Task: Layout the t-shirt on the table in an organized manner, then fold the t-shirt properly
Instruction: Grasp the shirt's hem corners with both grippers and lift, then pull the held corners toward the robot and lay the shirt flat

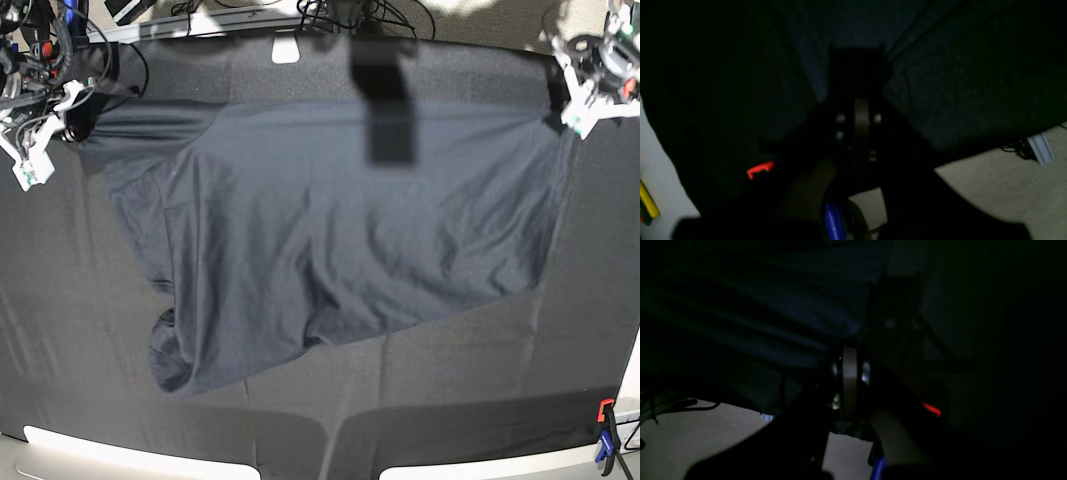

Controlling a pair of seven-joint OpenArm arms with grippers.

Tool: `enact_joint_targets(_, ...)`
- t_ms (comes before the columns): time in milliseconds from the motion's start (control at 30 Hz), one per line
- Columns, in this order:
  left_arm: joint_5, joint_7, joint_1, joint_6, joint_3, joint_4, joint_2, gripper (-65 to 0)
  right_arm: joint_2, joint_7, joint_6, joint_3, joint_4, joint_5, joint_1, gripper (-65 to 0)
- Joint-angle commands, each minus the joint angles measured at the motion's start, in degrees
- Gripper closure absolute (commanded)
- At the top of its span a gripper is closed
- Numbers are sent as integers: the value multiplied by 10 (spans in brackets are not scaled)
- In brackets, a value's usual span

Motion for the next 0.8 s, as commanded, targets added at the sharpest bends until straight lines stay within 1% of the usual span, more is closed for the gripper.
enact_joint_targets(0, 9, 10, 2, 11, -6, 7, -11, 0, 13, 4, -2, 8, 9, -7, 2, 0)
enact_joint_targets(33, 10, 15, 2, 11, -6, 8, -11, 0, 13, 4, -2, 8, 9, -7, 3, 0)
enact_joint_targets(67, 10, 18, 1, 11, -6, 8, -11, 0, 13, 4, -1, 8, 9, -7, 3, -16)
enact_joint_targets(100, 10, 21, 2, 11, -6, 8, -11, -37, 13, 4, 0, 8, 9, -8, 3, -57)
enact_joint_targets(167, 10, 31, 1, 11, -6, 8, -11, -218, 13, 4, 7, 8, 9, -8, 3, -141)
enact_joint_targets(200, 10, 37, 0, 10, -6, 8, -11, -291, 13, 4, 14, 8, 9, -8, 3, -172)
enact_joint_targets(233, 10, 40, 0, 10, -6, 8, -13, -333, 14, 4, 21, 8, 9, -7, 3, -190)
enact_joint_targets(300, 10, 47, 0, 10, -6, 10, -23, -341, 21, 4, 24, 8, 9, -7, 3, -193)
enact_joint_targets(433, 10, 64, 0, 11, -6, 30, -58, -341, 49, 6, 23, 8, 9, -7, 7, -193)
enact_joint_targets(467, 9, 62, 0, 14, -6, 37, -67, -341, 57, 13, 14, 8, 9, -7, 10, -193)
enact_joint_targets(567, 2, 39, -17, 39, -6, 47, -83, -341, 68, 62, -40, 8, 9, -7, 35, -193)
enact_joint_targets(633, -33, 34, -44, 39, -6, 45, -83, -341, 66, 90, -46, 8, 9, -7, 62, -193)
enact_joint_targets(700, -66, 34, -71, 39, -6, 45, -83, -341, 65, 98, -46, 7, 5, -5, 92, -193)
enact_joint_targets(767, -72, 33, -98, 38, -6, 44, -84, -341, 65, 103, -46, 7, -7, -1, 124, -193)
